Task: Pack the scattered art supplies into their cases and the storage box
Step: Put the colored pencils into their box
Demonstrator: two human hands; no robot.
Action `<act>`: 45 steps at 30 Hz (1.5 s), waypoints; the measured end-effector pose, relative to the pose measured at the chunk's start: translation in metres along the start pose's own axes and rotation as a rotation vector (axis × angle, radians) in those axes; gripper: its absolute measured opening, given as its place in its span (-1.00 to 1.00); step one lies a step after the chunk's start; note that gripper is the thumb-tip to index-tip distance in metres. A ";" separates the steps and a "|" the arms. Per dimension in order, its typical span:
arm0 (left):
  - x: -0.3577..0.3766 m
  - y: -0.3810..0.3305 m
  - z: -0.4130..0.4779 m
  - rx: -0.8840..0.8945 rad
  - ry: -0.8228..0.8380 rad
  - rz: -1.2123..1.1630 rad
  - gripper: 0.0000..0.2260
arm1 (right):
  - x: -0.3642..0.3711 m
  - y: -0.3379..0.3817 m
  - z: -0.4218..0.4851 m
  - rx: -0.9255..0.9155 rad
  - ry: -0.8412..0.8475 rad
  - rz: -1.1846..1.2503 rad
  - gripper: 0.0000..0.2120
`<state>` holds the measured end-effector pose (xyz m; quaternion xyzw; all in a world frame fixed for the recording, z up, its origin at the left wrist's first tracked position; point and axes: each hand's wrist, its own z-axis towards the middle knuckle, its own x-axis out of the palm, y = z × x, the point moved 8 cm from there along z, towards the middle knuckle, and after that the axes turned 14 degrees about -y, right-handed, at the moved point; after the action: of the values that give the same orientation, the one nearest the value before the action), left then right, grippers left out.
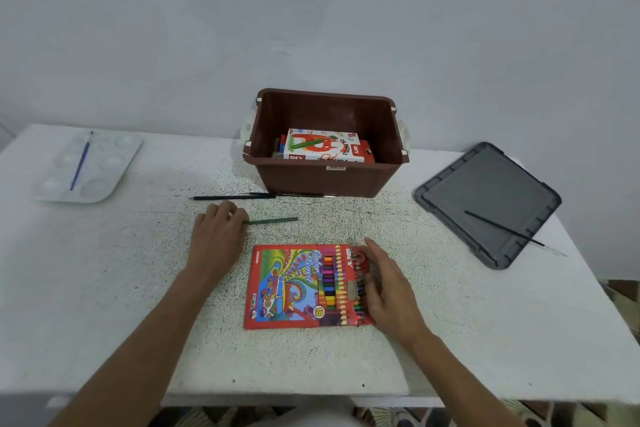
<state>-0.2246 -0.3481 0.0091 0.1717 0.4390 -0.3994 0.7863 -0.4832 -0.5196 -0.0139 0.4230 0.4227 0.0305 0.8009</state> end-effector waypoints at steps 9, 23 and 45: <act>-0.034 -0.036 0.007 -0.499 -0.038 -0.825 -0.77 | -0.008 0.018 0.020 0.048 -0.161 0.046 -0.65; -0.028 -0.099 -0.026 -0.853 0.240 -1.380 -0.86 | -0.016 0.058 0.033 -0.239 -0.167 -0.121 -0.83; -0.002 -0.015 -0.055 -0.691 0.096 -0.716 -0.85 | -0.073 -0.025 0.040 -0.149 -0.207 -0.497 -0.83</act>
<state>-0.2672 -0.3218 -0.0187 -0.2422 0.6126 -0.4673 0.5896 -0.5099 -0.5910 0.0278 0.2472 0.4260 -0.1792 0.8517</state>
